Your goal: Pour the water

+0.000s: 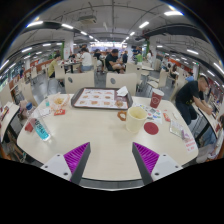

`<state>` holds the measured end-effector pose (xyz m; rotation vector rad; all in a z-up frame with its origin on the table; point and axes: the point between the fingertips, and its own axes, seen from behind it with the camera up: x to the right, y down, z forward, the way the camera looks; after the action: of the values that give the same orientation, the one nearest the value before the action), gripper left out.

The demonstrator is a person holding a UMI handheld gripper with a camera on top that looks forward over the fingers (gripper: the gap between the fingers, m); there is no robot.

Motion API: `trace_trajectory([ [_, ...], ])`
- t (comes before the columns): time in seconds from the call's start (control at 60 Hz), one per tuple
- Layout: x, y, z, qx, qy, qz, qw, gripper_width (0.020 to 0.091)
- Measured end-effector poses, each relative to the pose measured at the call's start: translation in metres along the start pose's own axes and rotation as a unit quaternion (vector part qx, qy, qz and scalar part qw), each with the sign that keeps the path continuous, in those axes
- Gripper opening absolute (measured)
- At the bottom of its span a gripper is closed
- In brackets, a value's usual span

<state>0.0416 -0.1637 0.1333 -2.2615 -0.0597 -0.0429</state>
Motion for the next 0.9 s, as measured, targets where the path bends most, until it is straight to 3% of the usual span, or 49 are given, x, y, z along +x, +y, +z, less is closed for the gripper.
trace_trajectory([
  [0.267,-0.039,0.015,0.0,-0.012,0.008,-0.008,1.0,0.0854],
  [0.5,-0.153,0.051,-0.004,-0.031,-0.027,-0.025,0.999,0.0852],
  [0.717,-0.289,0.024,0.011,0.036,-0.083,-0.017,0.996,0.0857],
  [0.9,-0.336,-0.023,0.06,0.099,-0.07,0.014,0.993,0.0851],
])
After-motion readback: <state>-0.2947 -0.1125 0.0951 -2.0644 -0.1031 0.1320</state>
